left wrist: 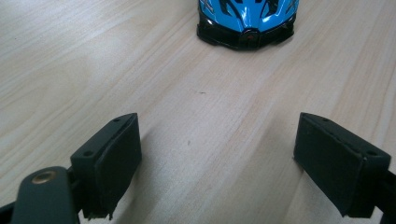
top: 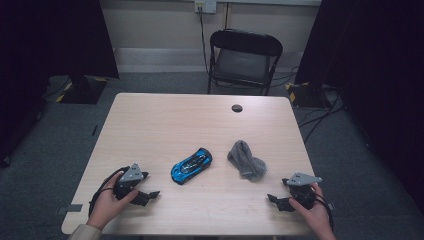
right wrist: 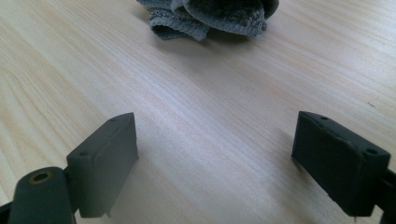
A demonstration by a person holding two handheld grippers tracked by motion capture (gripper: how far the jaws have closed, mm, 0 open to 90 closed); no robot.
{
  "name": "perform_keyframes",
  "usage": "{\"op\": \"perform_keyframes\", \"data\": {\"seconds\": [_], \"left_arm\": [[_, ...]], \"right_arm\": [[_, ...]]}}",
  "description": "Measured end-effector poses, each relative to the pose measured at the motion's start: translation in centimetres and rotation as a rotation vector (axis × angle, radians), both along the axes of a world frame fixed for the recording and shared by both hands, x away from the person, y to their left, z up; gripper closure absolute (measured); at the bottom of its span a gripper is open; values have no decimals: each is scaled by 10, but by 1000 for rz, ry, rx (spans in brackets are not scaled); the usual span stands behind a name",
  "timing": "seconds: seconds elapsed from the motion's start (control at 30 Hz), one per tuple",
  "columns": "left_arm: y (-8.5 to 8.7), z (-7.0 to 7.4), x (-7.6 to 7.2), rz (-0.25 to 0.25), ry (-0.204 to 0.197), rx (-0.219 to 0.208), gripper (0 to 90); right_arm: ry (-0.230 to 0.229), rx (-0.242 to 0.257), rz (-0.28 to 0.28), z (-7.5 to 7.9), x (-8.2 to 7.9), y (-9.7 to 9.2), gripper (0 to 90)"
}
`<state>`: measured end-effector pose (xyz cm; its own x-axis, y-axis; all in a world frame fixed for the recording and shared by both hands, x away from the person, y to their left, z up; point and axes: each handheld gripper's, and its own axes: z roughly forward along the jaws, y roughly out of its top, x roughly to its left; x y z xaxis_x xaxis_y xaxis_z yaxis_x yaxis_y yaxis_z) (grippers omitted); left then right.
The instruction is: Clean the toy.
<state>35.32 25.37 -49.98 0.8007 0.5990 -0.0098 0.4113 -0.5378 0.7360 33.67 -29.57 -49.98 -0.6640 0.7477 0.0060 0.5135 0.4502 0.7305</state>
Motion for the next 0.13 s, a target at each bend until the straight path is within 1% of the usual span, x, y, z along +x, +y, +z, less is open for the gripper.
{"op": "perform_keyframes", "data": {"seconds": [0.13], "left_arm": [[0, 0, 0, -1, 0, 0, 141]], "right_arm": [[0, 0, -3, 0, 0, 0, 132]]}}
